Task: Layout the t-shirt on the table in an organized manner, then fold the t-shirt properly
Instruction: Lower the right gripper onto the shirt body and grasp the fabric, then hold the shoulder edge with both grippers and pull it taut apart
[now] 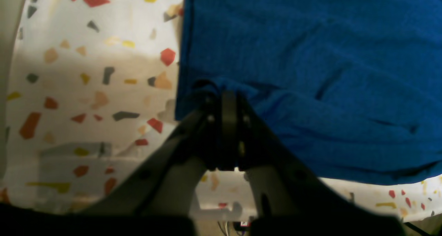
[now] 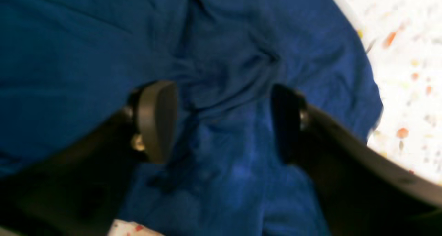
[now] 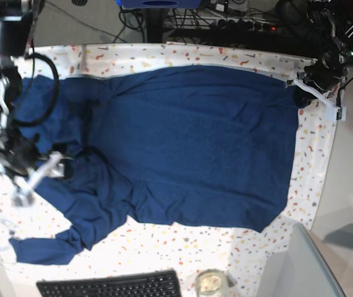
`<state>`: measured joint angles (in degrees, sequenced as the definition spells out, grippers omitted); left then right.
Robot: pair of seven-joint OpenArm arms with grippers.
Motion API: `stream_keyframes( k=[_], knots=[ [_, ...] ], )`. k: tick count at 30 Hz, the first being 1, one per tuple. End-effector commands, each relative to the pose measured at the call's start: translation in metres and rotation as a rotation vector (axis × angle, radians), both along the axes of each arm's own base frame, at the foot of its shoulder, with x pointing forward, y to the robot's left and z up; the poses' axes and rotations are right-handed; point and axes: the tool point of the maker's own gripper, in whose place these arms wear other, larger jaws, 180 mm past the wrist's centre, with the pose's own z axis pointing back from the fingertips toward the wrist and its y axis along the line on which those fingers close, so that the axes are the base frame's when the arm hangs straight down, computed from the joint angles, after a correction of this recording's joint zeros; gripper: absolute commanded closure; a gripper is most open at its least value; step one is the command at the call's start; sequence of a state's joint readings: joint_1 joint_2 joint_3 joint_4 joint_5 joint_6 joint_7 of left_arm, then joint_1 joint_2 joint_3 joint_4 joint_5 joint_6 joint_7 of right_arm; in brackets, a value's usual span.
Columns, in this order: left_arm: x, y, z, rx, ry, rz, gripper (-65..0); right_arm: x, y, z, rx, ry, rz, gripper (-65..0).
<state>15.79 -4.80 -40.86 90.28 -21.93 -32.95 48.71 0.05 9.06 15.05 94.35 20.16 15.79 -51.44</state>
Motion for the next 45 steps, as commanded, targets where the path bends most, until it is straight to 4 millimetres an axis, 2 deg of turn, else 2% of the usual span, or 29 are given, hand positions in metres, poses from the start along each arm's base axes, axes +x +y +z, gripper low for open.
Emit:
stream_keyframes(
  k=[1, 4, 6, 10, 13, 18, 22, 27, 32, 35, 37, 40, 45],
  knots=[
    [0.008, 0.005, 0.01, 0.013, -0.041, -0.001, 0.0, -0.012, -0.016, 0.001, -0.005, 0.006, -0.066, -48.8],
    [0.007, 0.005, 0.01, 0.012, -0.039, 0.0, 0.0, -0.06, -0.057, -0.019, 0.039, 0.084, -0.26, -52.5],
    [0.007, 0.005, 0.01, 0.013, -0.039, -0.001, 0.0, -0.092, -0.075, -0.035, 0.079, 0.126, -0.378, -52.8],
    [0.007, 0.005, 0.011, 0.014, -0.041, -0.001, 0.0, -0.13, -0.08, -0.055, 0.107, 0.159, -0.332, -52.5],
    [0.008, 0.005, 0.012, 0.017, -0.041, -0.003, 0.0, -0.147, -0.084, -0.07, 0.149, 0.196, -0.389, -52.7],
    [0.002, 0.006, 0.009, 0.018, -0.027, -0.003, 0.0, -0.165, -0.087, -0.089, 0.204, 0.246, -0.452, -52.5],
    [0.001, 0.006, 0.009, 0.018, -0.026, -0.003, 0.0, -0.175, -0.076, -0.105, 0.248, 0.292, -0.444, -52.4],
    [0.001, 0.006, 0.009, 0.018, -0.026, -0.003, 0.0, -0.173, -0.056, -0.112, 0.278, 0.31, -0.315, -52.2],
    [0.001, 0.005, 0.008, 0.017, -0.025, -0.006, 0.0, -0.166, -0.055, -0.11, 0.281, 0.31, -0.306, -52.1],
    [0.002, 0.004, 0.008, 0.017, -0.025, -0.008, 0.0, -0.161, -0.045, -0.111, 0.279, 0.318, -0.26, -51.3],
    [0.002, 0.004, 0.008, 0.017, -0.025, -0.008, 0.0, -0.16, -0.04, -0.112, 0.28, 0.323, -0.242, -46.4],
    [0.001, 0.006, 0.009, 0.018, -0.026, -0.003, 0.0, -0.159, -0.036, -0.112, 0.287, 0.32, -0.24, -33.6],
    [0.001, 0.006, 0.008, 0.018, -0.024, -0.003, 0.0, -0.157, -0.038, -0.111, 0.285, 0.311, -0.246, -8.3]
  ],
)
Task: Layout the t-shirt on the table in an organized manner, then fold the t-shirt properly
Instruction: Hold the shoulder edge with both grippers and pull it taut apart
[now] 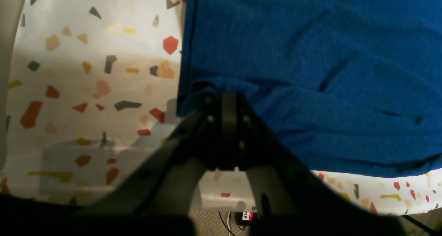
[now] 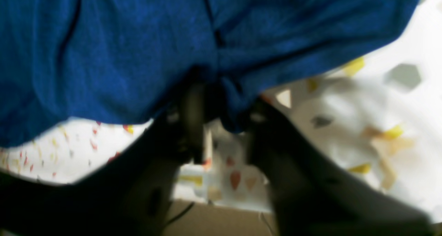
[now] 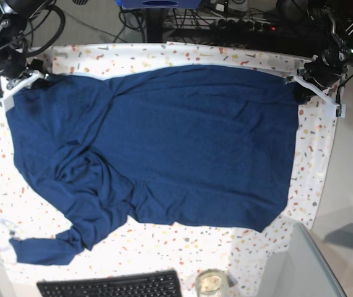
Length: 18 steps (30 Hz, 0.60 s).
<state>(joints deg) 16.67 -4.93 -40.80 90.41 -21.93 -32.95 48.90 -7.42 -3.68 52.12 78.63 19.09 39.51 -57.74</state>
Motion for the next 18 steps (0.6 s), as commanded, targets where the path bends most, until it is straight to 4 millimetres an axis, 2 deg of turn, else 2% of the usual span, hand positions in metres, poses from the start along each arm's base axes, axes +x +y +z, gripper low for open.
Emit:
stream_keyframes(
  k=[1, 2, 6, 8, 10, 14, 18],
  knots=[
    [0.006, 0.005, 0.01, 0.015, -0.04, 0.0, 0.0, 0.004, -0.008, 0.006, -0.022, -0.023, 0.003, -3.8],
    [0.004, 0.005, 0.009, 0.015, -0.034, 0.0, 0.0, 0.003, -0.008, 0.007, -0.022, -0.022, 0.004, 0.0],
    [0.001, 0.005, 0.008, 0.015, -0.027, 0.0, 0.0, -0.001, -0.019, 0.008, -0.031, -0.02, -0.037, -0.6],
    [0.001, 0.005, 0.008, 0.015, -0.027, 0.0, 0.0, -0.004, -0.032, 0.013, -0.062, -0.008, -0.029, -0.5],
    [0.001, 0.005, 0.008, 0.015, -0.026, -0.001, 0.0, -0.008, -0.037, 0.017, -0.077, 0.018, -0.014, -0.5],
    [-0.002, 0.005, 0.009, 0.023, -0.024, -0.005, 0.0, -0.007, -0.042, 0.028, -0.114, 0.03, 0.011, -0.5],
    [0.002, 0.004, 0.018, 0.037, -0.048, -0.015, 0.0, -0.009, -0.039, 0.026, -0.107, 0.039, 0.018, -0.5]
  ],
)
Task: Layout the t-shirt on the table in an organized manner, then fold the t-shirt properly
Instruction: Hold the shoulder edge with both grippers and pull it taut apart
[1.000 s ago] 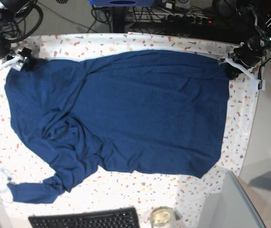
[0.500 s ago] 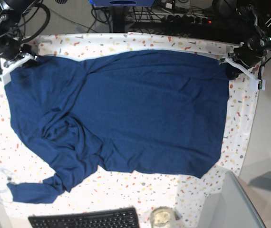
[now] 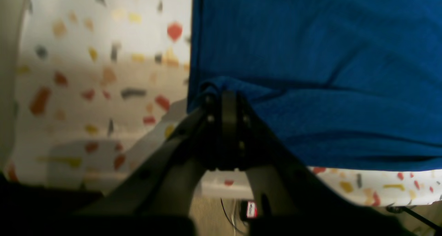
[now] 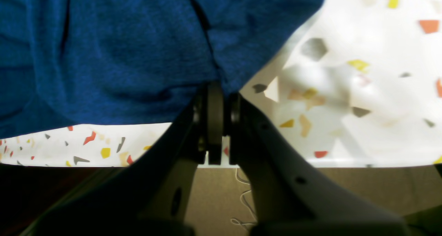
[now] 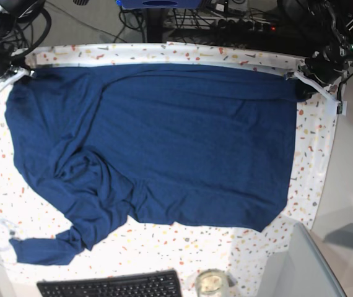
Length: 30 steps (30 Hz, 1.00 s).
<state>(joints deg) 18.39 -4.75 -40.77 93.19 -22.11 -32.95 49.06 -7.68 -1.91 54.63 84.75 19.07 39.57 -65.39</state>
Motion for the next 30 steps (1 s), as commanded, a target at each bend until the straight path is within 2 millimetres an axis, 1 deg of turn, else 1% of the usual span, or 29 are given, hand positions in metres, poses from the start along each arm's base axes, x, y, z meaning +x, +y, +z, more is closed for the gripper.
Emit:
stream_keyframes(
  k=[1, 4, 9, 17, 19, 24, 30],
  knots=[
    [0.008, 0.004, 0.012, 0.017, -0.046, -0.001, 0.0, 0.004, -0.008, 0.007, -0.024, -0.021, 0.007, -0.5],
    [0.0, 0.005, 0.008, 0.019, -0.026, -0.003, 0.0, -0.006, -0.008, 0.003, -0.023, 0.006, 0.009, -0.5],
    [-0.01, 0.005, -0.002, 0.003, 0.006, 0.006, 0.0, -0.01, -0.006, -0.004, -0.007, 0.014, 0.002, -0.5],
    [-0.013, 0.004, -0.004, -0.001, 0.014, 0.01, 0.0, -0.011, -0.006, -0.004, -0.008, 0.012, 0.001, -0.5],
    [-0.018, 0.003, -0.006, -0.003, 0.027, 0.01, 0.0, -0.011, -0.006, -0.004, -0.007, 0.014, 0.002, -0.5],
    [-0.022, 0.003, -0.007, -0.004, 0.033, 0.01, 0.0, -0.012, -0.006, -0.004, -0.007, 0.017, 0.002, -0.5],
    [-0.021, 0.002, -0.005, 0.0, 0.027, 0.009, 0.0, -0.011, -0.005, -0.004, -0.007, 0.019, 0.005, -0.3]
  ],
)
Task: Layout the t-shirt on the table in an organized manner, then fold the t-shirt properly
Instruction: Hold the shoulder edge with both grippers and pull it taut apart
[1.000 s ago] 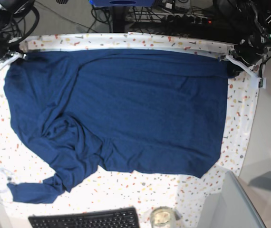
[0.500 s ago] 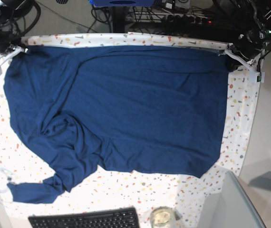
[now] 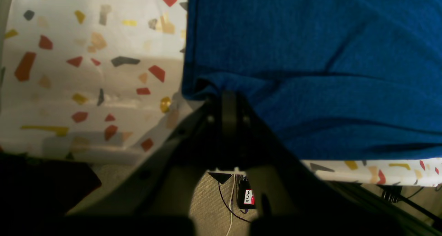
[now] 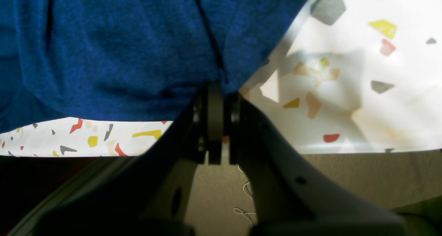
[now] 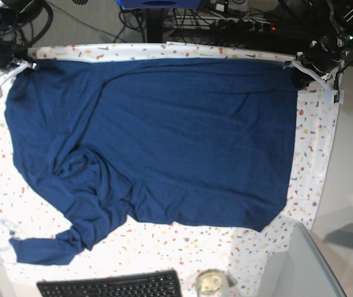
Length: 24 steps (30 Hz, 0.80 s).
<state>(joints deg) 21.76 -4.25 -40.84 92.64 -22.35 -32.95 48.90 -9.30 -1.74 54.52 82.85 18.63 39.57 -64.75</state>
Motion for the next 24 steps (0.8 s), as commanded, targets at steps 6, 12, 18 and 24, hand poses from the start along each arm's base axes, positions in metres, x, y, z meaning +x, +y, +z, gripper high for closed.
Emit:
stream_keyframes(
  k=[6, 12, 18, 24],
  knots=[
    [-0.012, 0.012, 0.0, 0.02, 0.019, 0.092, 0.0, -0.003, -0.018, 0.008, -0.036, 0.019, 0.017, -0.3],
    [-0.016, 0.012, 0.001, 0.027, 0.026, 0.089, 0.0, 0.0, -0.025, 0.011, -0.047, 0.029, -0.011, -0.3],
    [-0.013, 0.013, 0.019, 0.067, -0.008, 0.068, 0.0, 0.0, -0.028, 0.016, -0.057, 0.051, 0.002, -0.3],
    [-0.025, 0.011, -0.001, 0.031, 0.045, 0.088, 0.0, 0.0, -0.028, 0.016, -0.057, 0.052, 0.0, -0.3]
  ],
)
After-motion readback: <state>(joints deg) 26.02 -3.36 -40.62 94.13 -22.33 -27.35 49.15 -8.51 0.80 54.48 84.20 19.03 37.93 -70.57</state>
